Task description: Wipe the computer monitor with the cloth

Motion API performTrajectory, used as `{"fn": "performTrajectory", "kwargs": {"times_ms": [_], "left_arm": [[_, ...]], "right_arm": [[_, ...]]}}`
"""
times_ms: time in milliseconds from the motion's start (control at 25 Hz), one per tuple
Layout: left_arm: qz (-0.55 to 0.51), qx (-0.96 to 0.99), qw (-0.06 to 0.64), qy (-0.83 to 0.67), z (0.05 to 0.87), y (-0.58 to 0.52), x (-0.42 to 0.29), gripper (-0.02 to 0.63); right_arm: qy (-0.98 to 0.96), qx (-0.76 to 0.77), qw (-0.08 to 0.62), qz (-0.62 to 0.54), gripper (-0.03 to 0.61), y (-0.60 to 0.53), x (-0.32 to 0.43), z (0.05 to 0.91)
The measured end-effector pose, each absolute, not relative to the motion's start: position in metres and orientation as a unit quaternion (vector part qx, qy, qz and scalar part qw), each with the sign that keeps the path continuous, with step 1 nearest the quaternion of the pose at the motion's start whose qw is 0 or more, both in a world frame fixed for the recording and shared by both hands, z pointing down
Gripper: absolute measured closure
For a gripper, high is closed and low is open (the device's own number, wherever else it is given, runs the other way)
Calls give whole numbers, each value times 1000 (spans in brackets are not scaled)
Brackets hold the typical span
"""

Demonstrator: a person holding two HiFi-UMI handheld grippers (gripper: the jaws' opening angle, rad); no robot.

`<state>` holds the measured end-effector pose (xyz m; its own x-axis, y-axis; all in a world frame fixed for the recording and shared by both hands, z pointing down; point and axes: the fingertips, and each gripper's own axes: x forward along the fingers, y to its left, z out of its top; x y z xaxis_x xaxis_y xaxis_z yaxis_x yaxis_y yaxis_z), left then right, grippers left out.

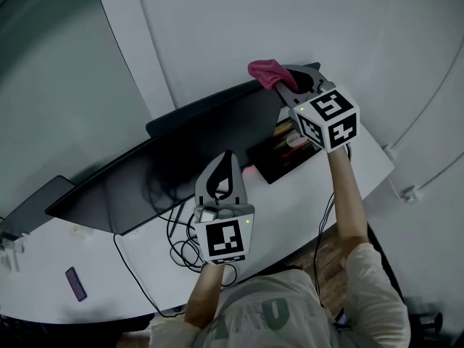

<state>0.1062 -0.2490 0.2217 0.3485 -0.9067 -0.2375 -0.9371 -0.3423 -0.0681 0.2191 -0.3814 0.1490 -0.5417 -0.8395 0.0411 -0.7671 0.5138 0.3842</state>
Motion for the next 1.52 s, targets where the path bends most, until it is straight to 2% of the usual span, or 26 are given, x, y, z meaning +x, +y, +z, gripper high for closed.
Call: {"fn": "performTrajectory", "kwargs": {"times_ms": [280,480,680,960,1520], "left_arm": [[60,-814,98,570,226,-238,79,598],[65,-804,101,582,226,-226,39,598],[63,-793,103,597,215,-207,29,598],[64,-759,91,642,229,-176,-53,598],[57,-659,69,747,236,-118,-186,598]], "right_arm": [[-891,411,114,-154,525,-349,160,151],[-902,375,141,-160,525,-325,89,156],[-909,347,156,-168,525,-297,58,149],[-930,282,161,-174,525,-253,-55,160],[-954,166,179,-175,525,-185,-229,163]]}}
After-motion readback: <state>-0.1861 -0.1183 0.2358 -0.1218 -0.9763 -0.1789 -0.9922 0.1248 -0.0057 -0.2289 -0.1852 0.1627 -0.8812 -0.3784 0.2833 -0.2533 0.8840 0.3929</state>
